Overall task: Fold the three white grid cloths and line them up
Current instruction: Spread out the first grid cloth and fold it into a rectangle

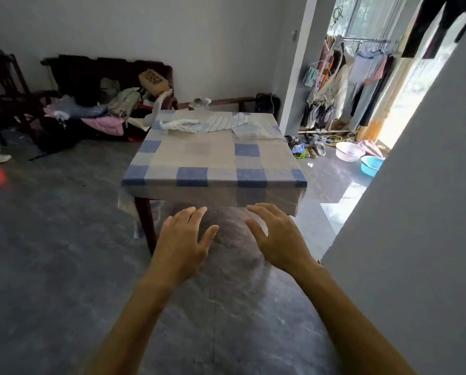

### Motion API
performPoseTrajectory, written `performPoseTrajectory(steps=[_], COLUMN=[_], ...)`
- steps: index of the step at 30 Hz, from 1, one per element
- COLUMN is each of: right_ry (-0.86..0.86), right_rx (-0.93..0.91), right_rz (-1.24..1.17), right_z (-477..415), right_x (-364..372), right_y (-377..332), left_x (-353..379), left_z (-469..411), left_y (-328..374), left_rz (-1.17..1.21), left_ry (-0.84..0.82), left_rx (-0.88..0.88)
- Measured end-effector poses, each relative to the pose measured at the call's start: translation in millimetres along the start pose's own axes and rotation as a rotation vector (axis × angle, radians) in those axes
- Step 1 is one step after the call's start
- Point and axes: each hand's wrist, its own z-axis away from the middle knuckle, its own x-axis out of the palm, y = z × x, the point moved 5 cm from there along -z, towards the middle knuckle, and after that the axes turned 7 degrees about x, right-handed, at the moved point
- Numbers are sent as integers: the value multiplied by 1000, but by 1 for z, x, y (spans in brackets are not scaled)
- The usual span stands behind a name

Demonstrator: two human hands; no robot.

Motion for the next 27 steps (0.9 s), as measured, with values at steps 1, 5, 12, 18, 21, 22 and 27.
performPoseTrajectory(steps=[1,5,12,18,21,22,27], right_ry=[7,-13,-62,-35,-33,-40,-72], right_rx=[9,54,86,112,112,115,136], right_rz=[-6,38,1,-83,-124,-130,-191], right_z=[-9,-40,-102,-179,-226,-241,-312], right_x=[5,24,61,78,78,77,70], right_y=[-3,-10,11,40,60,67,103], left_x=[0,7,32,59,72,75,86], left_z=[-8,-37,-94,-176,-222,-239,-314], left_y=[-10,-38,-78,-76,-78,-79,-78], left_rz=[13,-2,48,60,44,29,-3], left_ry=[8,-10,-41,-85,-95,-99,-112], left_rx=[-7,7,-34,-17,-25,-24,-32])
